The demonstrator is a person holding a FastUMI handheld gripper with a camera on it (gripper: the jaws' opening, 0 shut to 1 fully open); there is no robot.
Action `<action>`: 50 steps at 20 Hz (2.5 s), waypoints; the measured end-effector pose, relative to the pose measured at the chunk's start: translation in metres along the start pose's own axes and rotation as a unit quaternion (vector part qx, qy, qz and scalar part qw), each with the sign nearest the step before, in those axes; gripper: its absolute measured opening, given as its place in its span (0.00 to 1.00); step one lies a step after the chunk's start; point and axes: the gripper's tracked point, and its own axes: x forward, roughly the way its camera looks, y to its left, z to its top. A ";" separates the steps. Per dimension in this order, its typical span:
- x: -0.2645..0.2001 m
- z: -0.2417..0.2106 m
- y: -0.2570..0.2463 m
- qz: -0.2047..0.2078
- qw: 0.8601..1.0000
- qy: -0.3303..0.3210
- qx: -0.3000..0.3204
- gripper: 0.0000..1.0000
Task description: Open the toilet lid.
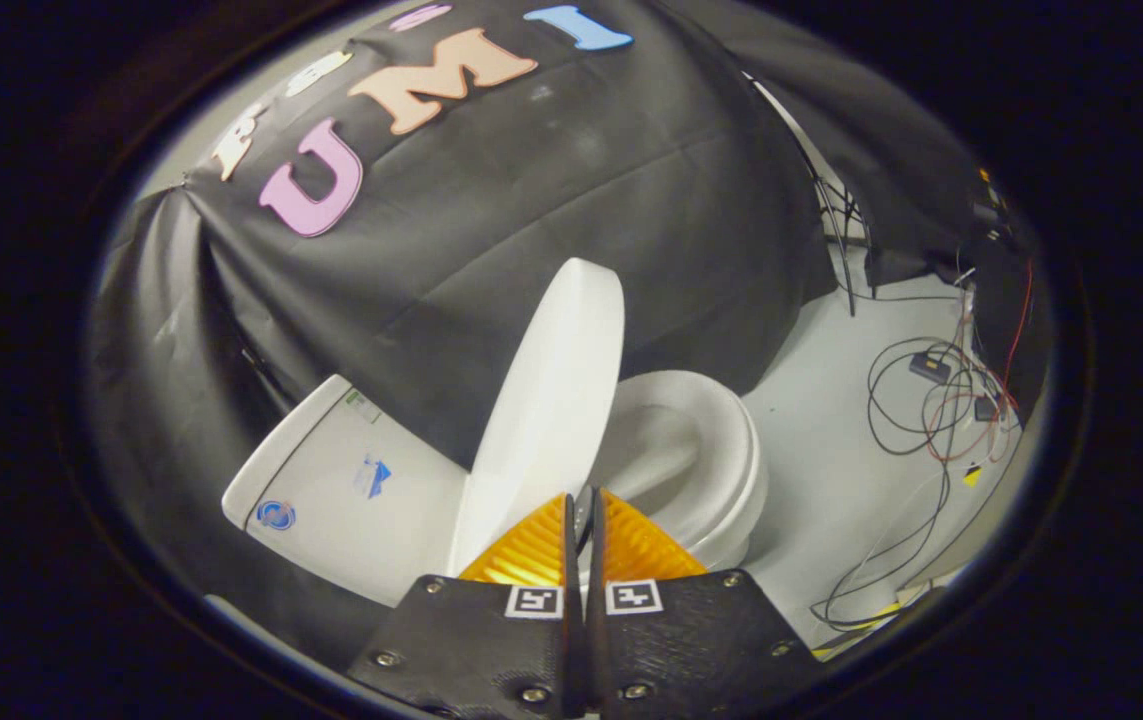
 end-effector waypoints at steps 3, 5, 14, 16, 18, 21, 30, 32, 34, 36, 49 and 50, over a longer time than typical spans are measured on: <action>-0.003 0.005 0.003 -0.004 1.000 -0.005 -0.012 0.01; -0.004 0.007 0.006 -0.005 1.000 -0.007 -0.024 0.01; -0.007 0.013 0.022 0.001 0.998 -0.023 -0.064 0.01; -0.008 0.015 0.025 0.005 0.998 -0.027 -0.064 0.01; -0.008 0.017 0.031 0.007 0.997 -0.031 -0.074 0.01; -0.011 0.018 0.038 0.014 0.995 -0.036 -0.096 0.02; -0.016 0.019 0.055 0.031 0.989 -0.049 -0.138 0.01; -0.017 0.020 0.058 0.036 0.987 -0.053 -0.146 0.01; -0.018 0.020 0.063 0.042 0.985 -0.058 -0.157 0.02; -0.019 0.019 0.076 0.049 0.982 -0.061 -0.172 0.02; -0.026 0.009 0.136 0.096 0.967 -0.081 -0.221 0.04; -0.025 0.008 0.140 0.100 0.967 -0.082 -0.220 0.04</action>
